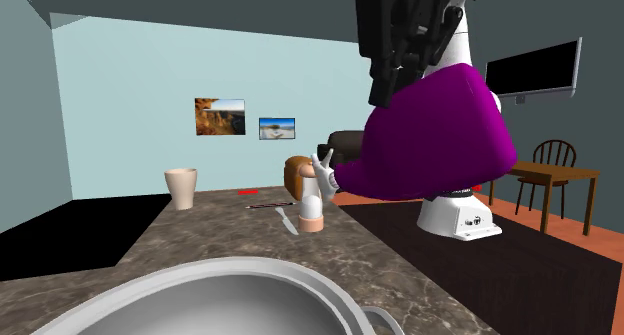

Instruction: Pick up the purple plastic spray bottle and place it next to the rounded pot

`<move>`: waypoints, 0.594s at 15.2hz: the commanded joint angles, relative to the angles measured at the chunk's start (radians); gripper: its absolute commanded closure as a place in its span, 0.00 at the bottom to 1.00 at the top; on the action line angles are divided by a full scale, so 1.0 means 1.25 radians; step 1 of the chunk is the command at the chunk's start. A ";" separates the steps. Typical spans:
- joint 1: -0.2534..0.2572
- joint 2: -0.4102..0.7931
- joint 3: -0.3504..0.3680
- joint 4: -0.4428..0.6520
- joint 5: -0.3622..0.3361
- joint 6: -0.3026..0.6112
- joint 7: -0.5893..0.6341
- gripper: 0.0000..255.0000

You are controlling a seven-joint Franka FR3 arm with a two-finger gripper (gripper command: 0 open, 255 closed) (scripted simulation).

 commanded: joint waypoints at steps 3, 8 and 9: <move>0.001 0.011 -0.003 -0.032 -0.010 0.036 0.015 1.00; 0.004 0.028 -0.008 -0.070 -0.025 0.080 0.035 1.00; 0.005 0.032 -0.009 -0.077 -0.029 0.089 0.040 1.00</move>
